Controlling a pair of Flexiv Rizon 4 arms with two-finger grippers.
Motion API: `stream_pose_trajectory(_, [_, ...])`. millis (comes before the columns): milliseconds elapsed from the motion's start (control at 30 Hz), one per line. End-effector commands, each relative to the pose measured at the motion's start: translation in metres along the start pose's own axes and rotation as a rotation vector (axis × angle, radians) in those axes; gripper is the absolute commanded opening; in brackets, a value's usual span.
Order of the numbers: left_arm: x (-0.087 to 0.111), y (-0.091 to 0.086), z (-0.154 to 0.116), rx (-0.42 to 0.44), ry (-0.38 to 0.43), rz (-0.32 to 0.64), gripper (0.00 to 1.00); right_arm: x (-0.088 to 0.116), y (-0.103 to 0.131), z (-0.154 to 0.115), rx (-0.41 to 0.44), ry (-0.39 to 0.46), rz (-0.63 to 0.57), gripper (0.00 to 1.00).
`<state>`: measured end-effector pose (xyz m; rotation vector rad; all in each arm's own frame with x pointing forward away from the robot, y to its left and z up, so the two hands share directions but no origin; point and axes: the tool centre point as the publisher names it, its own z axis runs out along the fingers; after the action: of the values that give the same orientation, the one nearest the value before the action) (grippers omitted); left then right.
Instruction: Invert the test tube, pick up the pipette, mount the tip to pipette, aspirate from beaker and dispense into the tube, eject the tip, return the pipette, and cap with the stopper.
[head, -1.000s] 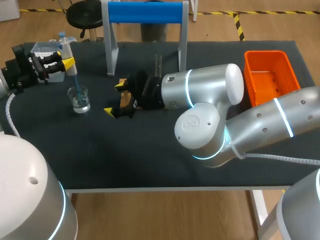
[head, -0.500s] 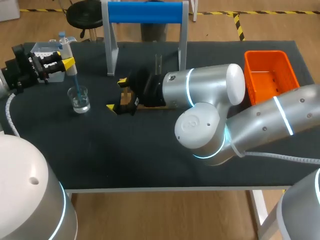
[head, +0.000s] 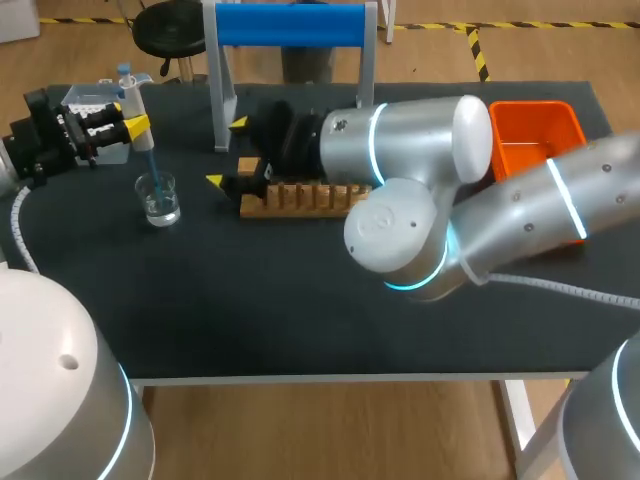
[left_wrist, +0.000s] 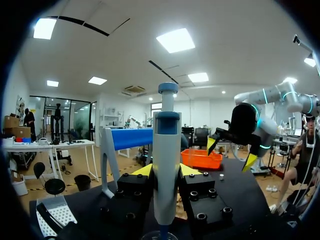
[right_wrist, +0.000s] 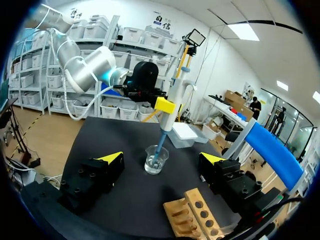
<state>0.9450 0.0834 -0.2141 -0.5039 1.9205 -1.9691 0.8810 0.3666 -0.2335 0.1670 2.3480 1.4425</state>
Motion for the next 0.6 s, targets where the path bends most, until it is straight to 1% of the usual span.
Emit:
stream_pose_trajectory(33, [-0.002,0.001,-0.001,0.004,0.007,0.001,0.00,-0.018,0.016,-0.011,0.203,0.098,-0.014,1.00])
stream_pose_trajectory(200, [-0.002,0.001,-0.001,0.004,0.007,0.001,0.00,-0.027,0.031,-0.010,0.184,0.175,-0.048,1.00])
stream_pose_trajectory(300, [-0.002,0.001,-0.001,0.004,0.007,0.001,0.00,-0.030,0.039,-0.008,0.167,0.197,-0.079,1.00])
stream_pose_trajectory(600, [-0.002,0.001,-0.001,0.004,0.007,0.001,0.00,-0.036,0.067,0.000,0.069,0.268,-0.114,1.00])
